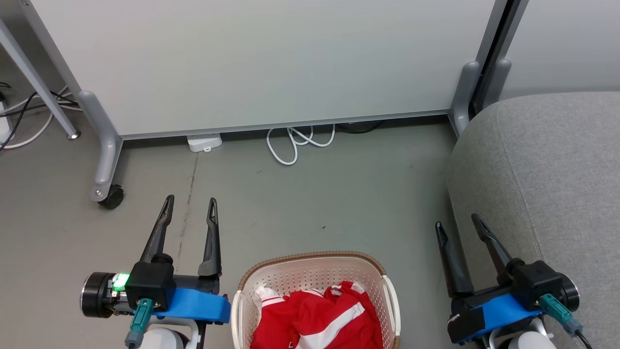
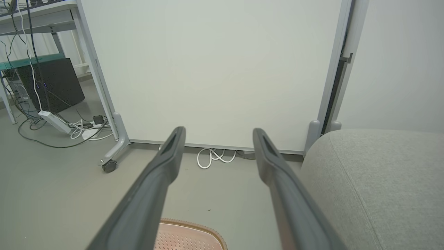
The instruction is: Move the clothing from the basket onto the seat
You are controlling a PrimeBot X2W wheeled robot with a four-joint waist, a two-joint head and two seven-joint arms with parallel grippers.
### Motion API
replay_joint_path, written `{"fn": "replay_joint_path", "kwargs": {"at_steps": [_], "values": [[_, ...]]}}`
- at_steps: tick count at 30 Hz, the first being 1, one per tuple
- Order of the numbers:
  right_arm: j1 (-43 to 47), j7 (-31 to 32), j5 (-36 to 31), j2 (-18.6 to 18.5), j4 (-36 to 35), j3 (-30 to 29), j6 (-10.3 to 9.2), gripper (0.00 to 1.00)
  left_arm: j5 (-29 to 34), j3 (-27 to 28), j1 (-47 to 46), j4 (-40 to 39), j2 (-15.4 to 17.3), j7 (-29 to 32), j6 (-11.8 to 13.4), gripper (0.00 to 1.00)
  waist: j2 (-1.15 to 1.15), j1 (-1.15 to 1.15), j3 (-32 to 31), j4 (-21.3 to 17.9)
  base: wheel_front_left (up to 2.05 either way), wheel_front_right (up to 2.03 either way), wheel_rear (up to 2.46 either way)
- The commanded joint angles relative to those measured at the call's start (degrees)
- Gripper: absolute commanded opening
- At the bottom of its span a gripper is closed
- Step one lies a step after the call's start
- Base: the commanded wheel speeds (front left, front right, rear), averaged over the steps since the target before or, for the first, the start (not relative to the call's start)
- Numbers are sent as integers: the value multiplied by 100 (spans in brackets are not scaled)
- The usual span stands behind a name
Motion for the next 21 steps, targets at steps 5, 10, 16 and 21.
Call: {"fn": "replay_joint_path", "kwargs": {"at_steps": [5, 10, 16, 21], "values": [[-56, -36, -42, -34, 22, -6, 13, 100, -7, 13, -75, 10, 5, -26, -21, 100, 0, 0, 10, 7, 0, 0, 0], [-92, -36, -65, -34, 24, -4, 13, 100, -2, -56, -130, 57, -2, -24, -110, 100, 0, 0, 50, -12, 0, 0, 0], [-179, -35, -83, -32, -9, -43, 13, 100, 99, -310, -361, 272, 88, -21, -353, 100, 0, 0, 200, -107, 0, 0, 0], [-298, -35, -97, -32, -61, -53, 13, 100, 150, -579, -701, 530, 191, -21, -504, 100, 0, 0, 448, -237, 0, 0, 0]]}}
